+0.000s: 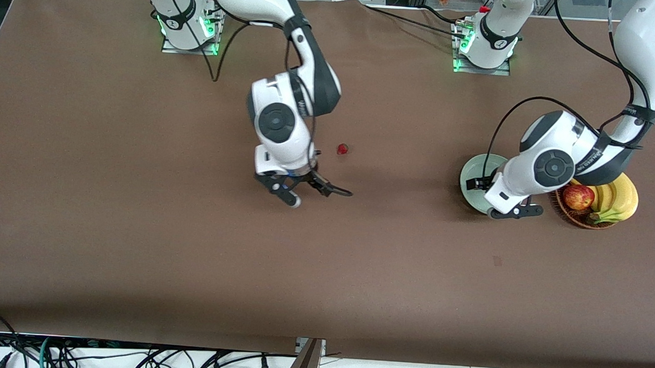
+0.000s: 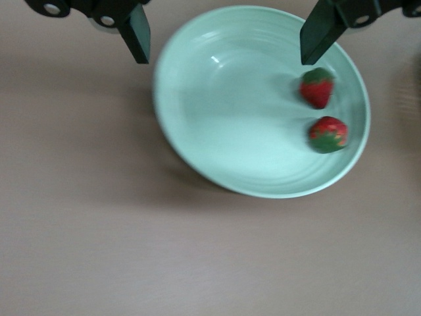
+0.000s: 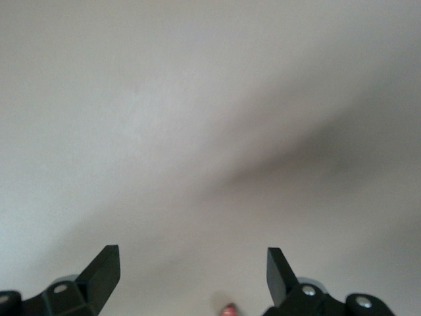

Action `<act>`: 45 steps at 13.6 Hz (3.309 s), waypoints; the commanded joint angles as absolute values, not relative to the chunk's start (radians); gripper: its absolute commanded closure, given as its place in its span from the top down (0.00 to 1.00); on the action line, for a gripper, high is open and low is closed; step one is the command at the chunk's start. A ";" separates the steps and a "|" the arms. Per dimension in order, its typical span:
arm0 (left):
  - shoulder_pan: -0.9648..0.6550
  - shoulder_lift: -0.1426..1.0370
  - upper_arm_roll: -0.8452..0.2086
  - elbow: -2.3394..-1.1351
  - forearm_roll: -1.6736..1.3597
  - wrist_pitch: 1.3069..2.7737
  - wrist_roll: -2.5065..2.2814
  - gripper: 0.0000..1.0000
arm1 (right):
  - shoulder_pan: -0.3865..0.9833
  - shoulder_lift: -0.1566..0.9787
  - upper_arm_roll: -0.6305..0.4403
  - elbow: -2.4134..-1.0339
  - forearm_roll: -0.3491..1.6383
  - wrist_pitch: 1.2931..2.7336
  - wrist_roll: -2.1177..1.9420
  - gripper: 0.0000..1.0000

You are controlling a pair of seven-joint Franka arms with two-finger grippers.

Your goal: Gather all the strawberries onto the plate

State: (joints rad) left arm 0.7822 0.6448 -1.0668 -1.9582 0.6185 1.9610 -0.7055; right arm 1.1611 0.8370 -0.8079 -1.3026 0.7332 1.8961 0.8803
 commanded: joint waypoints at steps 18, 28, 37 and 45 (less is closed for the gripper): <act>-0.342 0.778 -0.638 -1.744 0.672 2.302 -1.442 1.00 | 0.520 0.286 -0.497 -1.436 0.238 1.519 0.278 0.99; -0.333 0.796 -0.623 -1.755 0.666 2.301 -1.443 0.81 | 0.244 -0.041 -0.178 -1.723 0.021 1.588 0.241 0.99; -0.295 0.764 -0.635 -1.749 0.614 2.275 -1.445 0.05 | 0.261 -0.026 -0.176 -1.712 0.020 1.589 0.242 0.99; 0.432 0.724 -1.014 -1.830 0.614 1.935 -1.154 0.05 | 0.265 -0.023 -0.176 -1.715 0.018 1.597 0.245 0.99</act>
State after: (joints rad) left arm 0.2535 0.7503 -0.9416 -1.7679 0.6299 1.9874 -1.2522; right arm 0.2736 -0.0118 -0.1863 -1.7008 0.0345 1.5853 0.2573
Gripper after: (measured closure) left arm 0.696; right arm 0.004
